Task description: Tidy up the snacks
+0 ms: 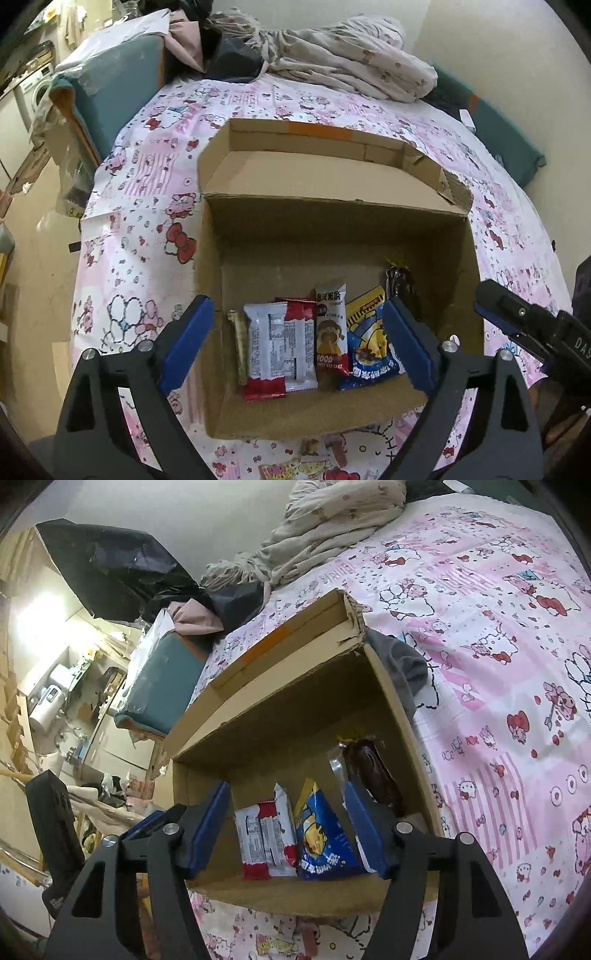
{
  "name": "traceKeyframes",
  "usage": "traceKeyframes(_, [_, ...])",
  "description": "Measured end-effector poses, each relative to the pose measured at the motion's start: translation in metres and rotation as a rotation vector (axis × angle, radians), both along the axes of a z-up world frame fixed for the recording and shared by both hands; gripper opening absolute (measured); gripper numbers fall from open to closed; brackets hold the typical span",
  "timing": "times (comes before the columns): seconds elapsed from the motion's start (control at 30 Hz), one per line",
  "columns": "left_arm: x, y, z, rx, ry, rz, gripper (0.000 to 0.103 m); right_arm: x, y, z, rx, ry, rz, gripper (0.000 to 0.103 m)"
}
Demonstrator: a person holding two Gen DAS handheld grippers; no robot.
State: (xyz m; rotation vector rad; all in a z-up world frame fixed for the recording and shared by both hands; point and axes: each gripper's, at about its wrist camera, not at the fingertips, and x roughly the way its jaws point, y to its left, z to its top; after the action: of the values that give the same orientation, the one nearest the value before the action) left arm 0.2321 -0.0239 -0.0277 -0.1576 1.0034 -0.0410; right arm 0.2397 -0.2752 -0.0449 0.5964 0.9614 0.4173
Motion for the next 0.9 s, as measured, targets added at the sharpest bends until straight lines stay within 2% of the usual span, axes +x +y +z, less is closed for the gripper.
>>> traceKeyframes(0.1, [-0.008, 0.003, 0.005, 0.006, -0.012, 0.0, 0.091, -0.008, 0.0, 0.003, -0.011, -0.007, 0.008, 0.069])
traceKeyframes(0.27, [-0.028, 0.015, 0.01, -0.01, -0.013, 0.026, 0.091, -0.029, 0.005, 0.013, -0.044, -0.033, 0.029, 0.085])
traceKeyframes(0.47, [-0.05, 0.027, 0.011, -0.023, -0.005, 0.053, 0.096, -0.055, 0.009, 0.015, -0.08, -0.025, 0.046, 0.085])
traceKeyframes(0.9, [-0.095, 0.032, -0.001, -0.011, 0.04, 0.032, 0.096, -0.103, 0.006, 0.006, -0.064, 0.062, 0.037, 0.085])
